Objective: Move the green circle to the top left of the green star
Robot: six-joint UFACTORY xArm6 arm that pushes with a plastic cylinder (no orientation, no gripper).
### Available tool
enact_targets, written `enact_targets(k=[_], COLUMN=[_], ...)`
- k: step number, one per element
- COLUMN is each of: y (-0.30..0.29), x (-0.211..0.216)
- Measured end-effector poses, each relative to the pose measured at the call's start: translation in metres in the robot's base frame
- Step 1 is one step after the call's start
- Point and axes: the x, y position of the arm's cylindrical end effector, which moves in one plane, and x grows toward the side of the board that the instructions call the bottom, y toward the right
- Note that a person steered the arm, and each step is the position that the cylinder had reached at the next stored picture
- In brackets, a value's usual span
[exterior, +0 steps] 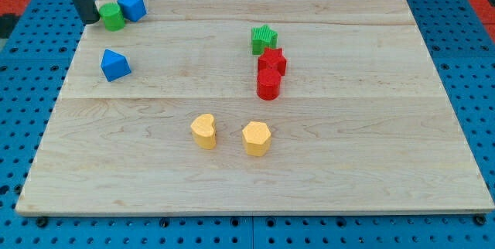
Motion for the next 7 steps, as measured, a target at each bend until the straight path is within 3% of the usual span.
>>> enact_targets(k=[2, 3, 4, 5, 6, 7], y=[0.154, 0.121, 0.197, 0.235, 0.18, 0.231], x=[0.027, 0.036, 0.022, 0.02, 0.017, -0.001])
